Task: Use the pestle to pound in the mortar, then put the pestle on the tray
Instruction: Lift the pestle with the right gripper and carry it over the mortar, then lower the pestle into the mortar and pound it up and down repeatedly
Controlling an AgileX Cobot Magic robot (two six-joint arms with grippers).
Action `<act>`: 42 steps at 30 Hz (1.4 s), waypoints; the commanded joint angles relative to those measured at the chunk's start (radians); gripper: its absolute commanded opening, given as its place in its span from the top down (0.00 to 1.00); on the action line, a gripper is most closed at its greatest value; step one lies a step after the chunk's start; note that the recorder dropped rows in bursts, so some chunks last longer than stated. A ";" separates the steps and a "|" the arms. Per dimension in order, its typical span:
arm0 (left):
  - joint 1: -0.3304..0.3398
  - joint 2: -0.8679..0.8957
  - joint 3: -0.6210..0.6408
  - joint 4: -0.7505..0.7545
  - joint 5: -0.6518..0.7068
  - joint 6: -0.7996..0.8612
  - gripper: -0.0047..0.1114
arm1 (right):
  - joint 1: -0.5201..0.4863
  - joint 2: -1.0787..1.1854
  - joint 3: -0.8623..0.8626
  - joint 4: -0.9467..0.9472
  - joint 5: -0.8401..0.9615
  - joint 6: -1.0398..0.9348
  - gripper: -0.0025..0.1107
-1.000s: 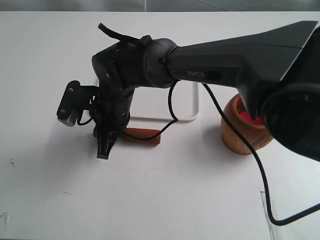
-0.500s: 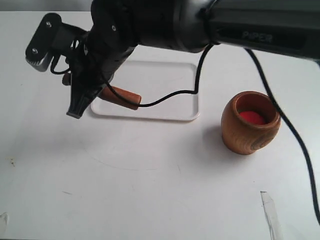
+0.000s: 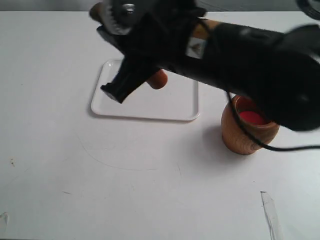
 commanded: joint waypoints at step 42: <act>-0.008 -0.001 0.001 -0.007 -0.003 -0.008 0.96 | -0.002 -0.355 0.792 0.452 -0.916 -0.008 0.98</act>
